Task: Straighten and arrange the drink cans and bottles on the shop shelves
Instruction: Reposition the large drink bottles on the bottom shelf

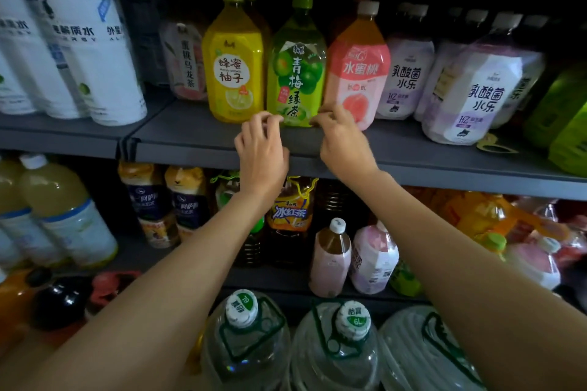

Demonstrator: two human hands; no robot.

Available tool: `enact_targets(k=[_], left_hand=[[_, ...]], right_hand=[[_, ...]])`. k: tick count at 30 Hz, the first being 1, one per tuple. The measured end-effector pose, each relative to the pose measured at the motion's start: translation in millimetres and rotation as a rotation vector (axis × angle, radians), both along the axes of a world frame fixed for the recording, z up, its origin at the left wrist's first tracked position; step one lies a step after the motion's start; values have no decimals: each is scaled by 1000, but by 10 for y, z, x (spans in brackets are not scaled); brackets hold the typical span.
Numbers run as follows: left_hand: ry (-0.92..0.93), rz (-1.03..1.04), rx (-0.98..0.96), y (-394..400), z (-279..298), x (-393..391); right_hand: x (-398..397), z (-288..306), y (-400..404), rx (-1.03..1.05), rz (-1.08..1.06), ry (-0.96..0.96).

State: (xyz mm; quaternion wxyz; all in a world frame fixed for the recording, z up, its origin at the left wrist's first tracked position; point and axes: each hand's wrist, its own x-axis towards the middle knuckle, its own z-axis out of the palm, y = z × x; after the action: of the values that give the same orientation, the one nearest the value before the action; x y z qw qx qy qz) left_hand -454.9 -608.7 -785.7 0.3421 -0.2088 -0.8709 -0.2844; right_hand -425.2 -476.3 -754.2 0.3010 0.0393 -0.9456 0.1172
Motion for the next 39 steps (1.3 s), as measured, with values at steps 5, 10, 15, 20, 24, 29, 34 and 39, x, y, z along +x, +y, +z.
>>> enact_targets(k=[5,10,15,20,24,29,34,39], left_hand=[[122,-129,-78,185,-145,168],[33,-95,72,243,64,156],[-91,25,151,-107,330,-97],[-213,22,16,-483,475,-449],[-422,-25,-134,-558,543,-598],[-433,31,-98,-507,625,-490],[78,-155,-28,-266,169,166],[-43,-519,-367,-15,-618,335]], right_hand=[[185,-110,288,-14,-71,215],[159,-13,311,-16,-77,198],[-89,214,-109,-15,74,25],[-414,479,-644,-42,143,-125],[-591,445,-807,-69,102,-346],[-520,501,-800,-167,139,-299],[103,519,-307,-220,215,-166],[733,47,509,-405,103,-810]])
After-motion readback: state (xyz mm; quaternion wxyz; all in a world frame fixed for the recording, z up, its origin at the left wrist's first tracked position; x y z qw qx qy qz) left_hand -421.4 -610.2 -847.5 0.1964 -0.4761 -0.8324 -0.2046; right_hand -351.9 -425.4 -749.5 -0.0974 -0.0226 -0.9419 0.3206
